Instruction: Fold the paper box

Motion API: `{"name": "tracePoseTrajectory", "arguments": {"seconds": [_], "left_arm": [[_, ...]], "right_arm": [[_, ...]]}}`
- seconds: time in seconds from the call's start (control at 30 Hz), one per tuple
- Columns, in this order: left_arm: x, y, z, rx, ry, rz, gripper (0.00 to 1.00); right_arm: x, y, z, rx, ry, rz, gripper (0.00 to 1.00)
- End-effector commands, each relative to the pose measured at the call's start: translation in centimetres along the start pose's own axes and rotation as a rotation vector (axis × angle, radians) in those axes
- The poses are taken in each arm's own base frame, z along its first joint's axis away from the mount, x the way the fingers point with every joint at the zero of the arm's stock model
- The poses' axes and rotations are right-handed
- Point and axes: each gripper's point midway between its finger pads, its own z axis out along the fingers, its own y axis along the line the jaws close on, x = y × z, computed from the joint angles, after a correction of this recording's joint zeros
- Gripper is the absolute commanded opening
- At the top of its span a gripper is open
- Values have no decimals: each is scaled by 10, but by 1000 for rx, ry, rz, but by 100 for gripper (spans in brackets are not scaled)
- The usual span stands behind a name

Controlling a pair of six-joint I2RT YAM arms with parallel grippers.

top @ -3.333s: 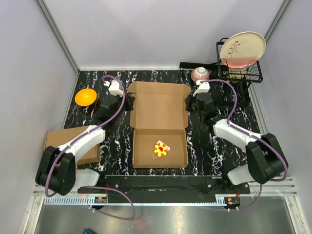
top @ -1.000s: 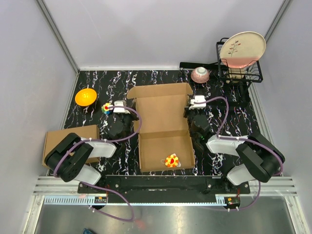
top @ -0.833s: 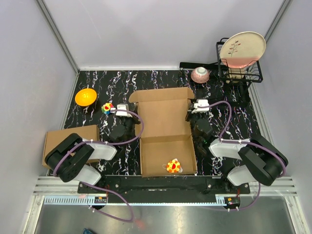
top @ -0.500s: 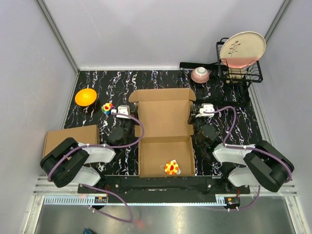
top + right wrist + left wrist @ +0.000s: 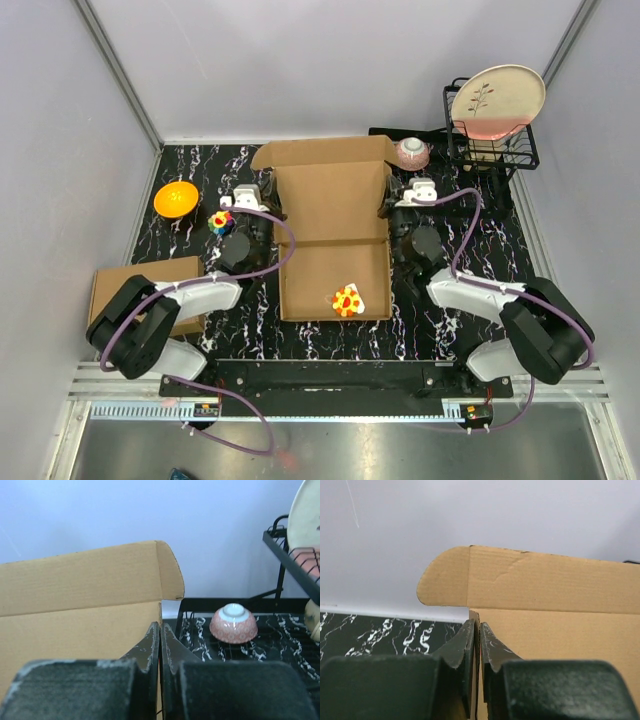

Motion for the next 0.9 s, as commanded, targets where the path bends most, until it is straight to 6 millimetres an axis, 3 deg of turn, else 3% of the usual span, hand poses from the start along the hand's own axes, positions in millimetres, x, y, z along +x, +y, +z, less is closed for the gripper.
{"name": "tracePoseTrajectory", "arguments": {"seconds": [0.0,0.17,0.3,0.43,0.6,0.7,0.73,0.8,0.83,0.87], "left_arm": [[-63,-7,24,15,-245,-117,11],[-37,15,49,-36,-206,-106,13],[-31,23,70,-27,-210,-106,12],[-40,17,100,-1,-235,-118,11],[-35,5,115,48,-230,-126,11],[-32,16,107,10,-226,-152,20],[-25,23,98,-10,-213,-169,32],[-31,36,88,-35,-221,-186,44],[-21,43,78,-45,-190,-195,49],[-31,49,73,-51,-204,-205,58]], "right_arm": [[-22,4,25,-22,-30,15,0],[-3,-10,47,-8,5,14,0],[12,-23,63,-2,15,44,0],[14,-27,84,-11,1,60,0],[34,-22,100,-31,28,40,0],[41,-23,98,-22,42,38,0],[47,-26,95,-12,58,32,0],[49,-28,91,-10,69,29,0],[54,-30,86,-8,80,23,0],[56,-32,84,-4,88,20,0]]}}
